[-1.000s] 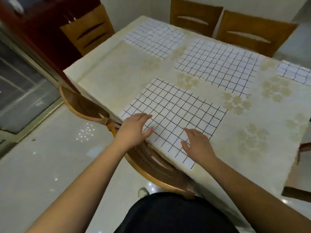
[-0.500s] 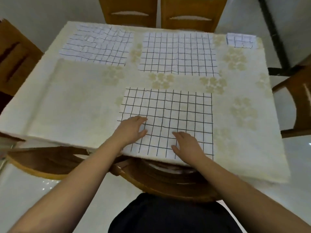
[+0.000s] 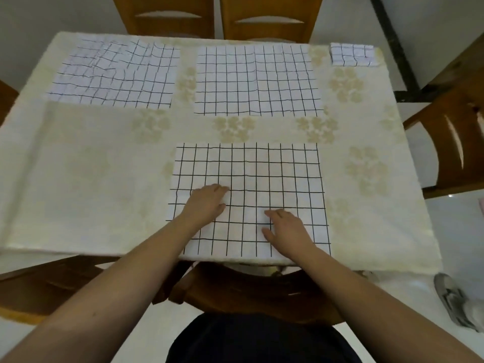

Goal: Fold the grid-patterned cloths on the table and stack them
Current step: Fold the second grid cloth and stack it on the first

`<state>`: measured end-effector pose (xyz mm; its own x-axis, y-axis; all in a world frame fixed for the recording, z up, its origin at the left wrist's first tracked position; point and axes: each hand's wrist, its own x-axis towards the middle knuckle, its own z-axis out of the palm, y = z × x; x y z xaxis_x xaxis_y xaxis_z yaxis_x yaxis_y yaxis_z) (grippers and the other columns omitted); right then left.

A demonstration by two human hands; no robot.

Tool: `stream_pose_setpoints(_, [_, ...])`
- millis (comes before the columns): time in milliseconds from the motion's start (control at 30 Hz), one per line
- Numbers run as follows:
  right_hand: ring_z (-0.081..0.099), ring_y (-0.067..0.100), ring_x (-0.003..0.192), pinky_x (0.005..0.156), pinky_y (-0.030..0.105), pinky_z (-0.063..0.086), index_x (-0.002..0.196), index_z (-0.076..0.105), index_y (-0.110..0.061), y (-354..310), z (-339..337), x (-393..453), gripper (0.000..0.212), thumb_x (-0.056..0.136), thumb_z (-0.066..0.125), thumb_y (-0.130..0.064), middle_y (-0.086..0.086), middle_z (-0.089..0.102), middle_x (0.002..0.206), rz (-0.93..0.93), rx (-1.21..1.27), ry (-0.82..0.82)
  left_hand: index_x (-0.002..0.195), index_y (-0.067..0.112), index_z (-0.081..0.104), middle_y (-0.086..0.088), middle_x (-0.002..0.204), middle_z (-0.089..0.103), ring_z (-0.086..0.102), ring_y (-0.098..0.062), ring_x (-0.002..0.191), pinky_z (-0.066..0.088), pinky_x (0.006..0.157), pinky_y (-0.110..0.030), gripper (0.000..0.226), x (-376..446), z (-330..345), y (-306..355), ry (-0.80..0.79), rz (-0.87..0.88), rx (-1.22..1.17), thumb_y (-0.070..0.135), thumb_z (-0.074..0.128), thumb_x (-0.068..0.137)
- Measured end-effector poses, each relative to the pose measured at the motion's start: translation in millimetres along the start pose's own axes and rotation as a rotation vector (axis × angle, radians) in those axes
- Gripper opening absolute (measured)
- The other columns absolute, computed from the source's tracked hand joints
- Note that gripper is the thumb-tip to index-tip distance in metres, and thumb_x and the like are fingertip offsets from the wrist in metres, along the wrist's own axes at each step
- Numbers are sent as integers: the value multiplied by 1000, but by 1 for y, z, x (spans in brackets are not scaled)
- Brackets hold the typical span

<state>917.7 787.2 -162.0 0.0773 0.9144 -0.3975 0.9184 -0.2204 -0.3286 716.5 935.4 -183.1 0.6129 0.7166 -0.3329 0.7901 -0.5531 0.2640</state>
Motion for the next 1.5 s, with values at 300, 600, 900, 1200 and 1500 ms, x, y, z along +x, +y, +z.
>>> stream_pose_setpoints(300, [60, 21, 92, 77, 34, 51, 106, 56, -16, -37, 10, 31, 41, 92, 47, -53, 3, 64, 98, 233, 256, -175, 131, 16, 53, -7, 121, 59, 59, -27, 106, 48, 86, -37, 37, 57, -7, 19, 84, -30, -27, 31, 43, 98])
stream_pose_setpoints(600, [51, 20, 73, 62, 30, 39, 94, 51, -12, -54, 24, 42, 34, 97, 41, -44, 0, 50, 77, 328, 177, -223, 111, 5, 56, -12, 109, 62, 60, -28, 99, 40, 69, -30, 28, 115, -8, 57, -37, -400, -183, 26, 45, 97])
stream_pose_setpoints(900, [52, 19, 68, 54, 26, 40, 84, 54, -13, -56, 29, 55, 15, 94, 43, -15, -2, 44, 62, 363, 169, -231, 107, 5, 63, -9, 107, 68, 65, -26, 97, 47, 69, -32, 23, 138, -5, 81, -110, -609, -241, 16, 48, 95])
stream_pose_setpoints(1200, [36, 11, 51, 44, 25, 25, 67, 36, -16, -54, 32, 57, 29, 94, 44, -14, -3, 40, 61, 286, 119, -218, 127, 5, 47, -12, 114, 63, 63, -31, 100, 48, 75, -38, 35, 131, 3, 75, 7, -649, -294, 27, 38, 101])
stream_pose_setpoints(1500, [33, 12, 51, 45, 27, 21, 81, 43, -13, -56, 26, 52, 14, 95, 42, -17, -3, 38, 60, 187, 65, -150, 125, 4, 49, -13, 118, 63, 62, -29, 105, 49, 79, -37, 31, 133, -2, 76, -44, -645, -296, 5, 45, 94])
